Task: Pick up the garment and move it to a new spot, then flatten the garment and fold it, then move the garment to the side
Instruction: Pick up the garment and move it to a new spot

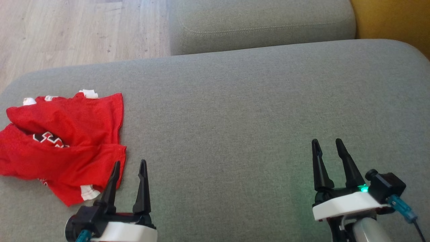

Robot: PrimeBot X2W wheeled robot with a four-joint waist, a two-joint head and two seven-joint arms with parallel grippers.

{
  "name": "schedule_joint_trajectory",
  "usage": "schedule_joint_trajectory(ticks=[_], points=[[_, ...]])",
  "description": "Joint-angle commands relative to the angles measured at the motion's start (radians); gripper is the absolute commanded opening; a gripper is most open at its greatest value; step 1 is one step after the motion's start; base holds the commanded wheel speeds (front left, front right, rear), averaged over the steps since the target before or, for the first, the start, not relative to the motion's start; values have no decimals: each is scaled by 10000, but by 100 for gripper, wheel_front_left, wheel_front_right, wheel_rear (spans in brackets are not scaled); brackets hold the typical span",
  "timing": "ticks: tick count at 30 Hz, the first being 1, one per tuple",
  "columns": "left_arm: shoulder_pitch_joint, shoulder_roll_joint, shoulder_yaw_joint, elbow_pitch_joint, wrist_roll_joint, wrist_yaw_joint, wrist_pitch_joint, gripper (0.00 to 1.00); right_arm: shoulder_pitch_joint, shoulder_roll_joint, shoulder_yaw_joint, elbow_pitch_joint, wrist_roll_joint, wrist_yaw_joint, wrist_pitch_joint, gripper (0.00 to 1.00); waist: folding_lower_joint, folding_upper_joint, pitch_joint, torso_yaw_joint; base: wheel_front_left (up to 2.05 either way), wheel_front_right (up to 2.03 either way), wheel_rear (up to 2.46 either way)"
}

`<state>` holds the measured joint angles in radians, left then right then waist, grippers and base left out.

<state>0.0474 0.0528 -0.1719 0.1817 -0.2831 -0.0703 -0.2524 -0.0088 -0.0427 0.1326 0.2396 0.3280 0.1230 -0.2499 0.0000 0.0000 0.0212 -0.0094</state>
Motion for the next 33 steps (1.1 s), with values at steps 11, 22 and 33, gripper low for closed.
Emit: schedule_joint_trajectory(ticks=[11,22,33], points=[[-436,-25,474,-213,-223,271,-93,100,-321,-75,620,-321,220,77,-118,100,0,0,-97,534,0,0,0],[-251,-25,867,-81,-24,485,-93,100,-145,-75,1074,-364,387,77,-118,100,0,0,-309,1641,0,0,0],[-52,-26,1161,-71,241,457,-93,100,89,-75,1854,-281,580,77,-118,100,0,0,-654,3177,0,0,0]])
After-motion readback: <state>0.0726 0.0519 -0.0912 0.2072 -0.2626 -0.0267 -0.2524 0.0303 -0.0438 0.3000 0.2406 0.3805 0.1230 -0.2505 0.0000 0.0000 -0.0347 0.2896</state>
